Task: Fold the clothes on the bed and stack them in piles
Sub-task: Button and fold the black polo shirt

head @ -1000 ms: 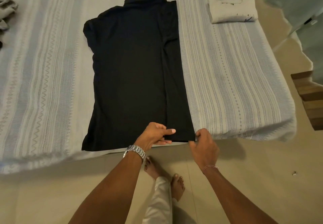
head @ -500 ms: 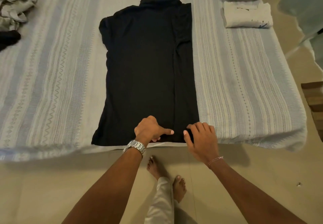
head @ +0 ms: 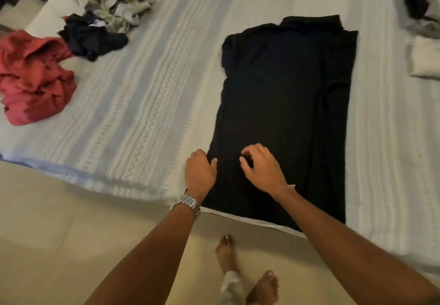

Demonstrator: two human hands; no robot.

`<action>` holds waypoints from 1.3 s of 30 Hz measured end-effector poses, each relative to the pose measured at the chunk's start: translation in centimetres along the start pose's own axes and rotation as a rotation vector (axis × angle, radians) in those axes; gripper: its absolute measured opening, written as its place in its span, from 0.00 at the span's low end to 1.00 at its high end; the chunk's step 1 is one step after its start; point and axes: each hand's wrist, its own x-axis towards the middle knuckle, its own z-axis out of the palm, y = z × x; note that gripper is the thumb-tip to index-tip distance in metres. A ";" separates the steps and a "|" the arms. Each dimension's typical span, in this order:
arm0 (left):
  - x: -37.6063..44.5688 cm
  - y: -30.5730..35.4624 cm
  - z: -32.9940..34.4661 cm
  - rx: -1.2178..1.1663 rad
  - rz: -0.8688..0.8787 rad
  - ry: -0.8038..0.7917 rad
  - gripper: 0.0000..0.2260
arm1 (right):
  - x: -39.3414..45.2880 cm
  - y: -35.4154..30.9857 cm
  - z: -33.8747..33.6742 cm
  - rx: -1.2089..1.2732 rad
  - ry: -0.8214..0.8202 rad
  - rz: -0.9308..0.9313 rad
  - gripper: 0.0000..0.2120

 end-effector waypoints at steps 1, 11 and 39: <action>0.6 -0.6 0.1 -0.032 -0.012 -0.033 0.14 | 2.0 -0.7 0.4 0.013 0.001 0.003 0.08; 4.7 -5.8 -1.3 -0.490 -0.207 -0.324 0.11 | 16.4 -4.6 4.0 -0.107 -0.090 0.390 0.27; 3.3 -2.0 -2.7 -0.285 0.201 -0.589 0.09 | 18.9 -3.1 -1.3 0.402 -0.133 0.490 0.13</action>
